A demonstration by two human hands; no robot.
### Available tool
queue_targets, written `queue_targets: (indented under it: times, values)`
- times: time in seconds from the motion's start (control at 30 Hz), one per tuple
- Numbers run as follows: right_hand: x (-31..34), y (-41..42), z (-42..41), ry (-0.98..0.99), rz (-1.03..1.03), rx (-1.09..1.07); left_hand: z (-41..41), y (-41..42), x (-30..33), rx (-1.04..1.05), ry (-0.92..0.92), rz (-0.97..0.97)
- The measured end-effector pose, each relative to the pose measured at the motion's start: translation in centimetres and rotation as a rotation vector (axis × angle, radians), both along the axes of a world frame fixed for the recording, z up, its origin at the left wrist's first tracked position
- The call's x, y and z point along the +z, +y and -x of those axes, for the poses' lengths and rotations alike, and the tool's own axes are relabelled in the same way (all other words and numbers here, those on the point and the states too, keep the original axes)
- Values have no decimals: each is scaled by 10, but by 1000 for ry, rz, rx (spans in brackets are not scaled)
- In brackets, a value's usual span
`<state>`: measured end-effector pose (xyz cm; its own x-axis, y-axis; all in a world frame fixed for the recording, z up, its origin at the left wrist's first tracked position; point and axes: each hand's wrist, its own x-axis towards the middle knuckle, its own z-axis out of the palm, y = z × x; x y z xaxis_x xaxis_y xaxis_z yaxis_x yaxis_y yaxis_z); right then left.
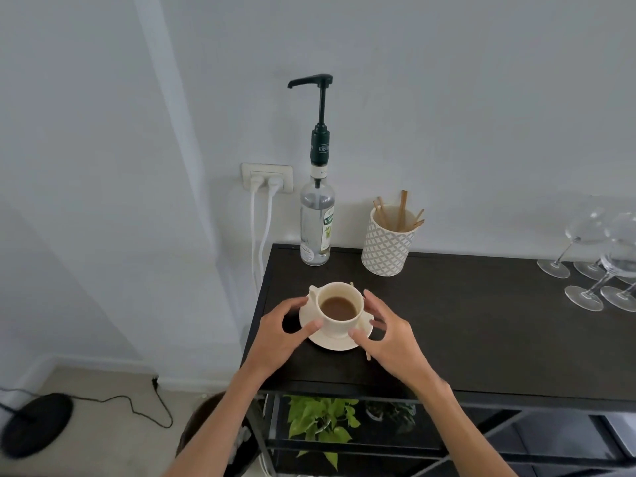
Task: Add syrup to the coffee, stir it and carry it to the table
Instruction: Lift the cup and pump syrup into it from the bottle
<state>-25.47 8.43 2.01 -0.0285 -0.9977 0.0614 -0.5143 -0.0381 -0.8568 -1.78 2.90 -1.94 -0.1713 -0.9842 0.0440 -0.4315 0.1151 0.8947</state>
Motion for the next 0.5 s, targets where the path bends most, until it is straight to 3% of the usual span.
queue_targets:
  times: [0.5]
  values:
    - [0, -30, 16, -53, -38, 148, 31, 7, 11, 23, 99, -25]
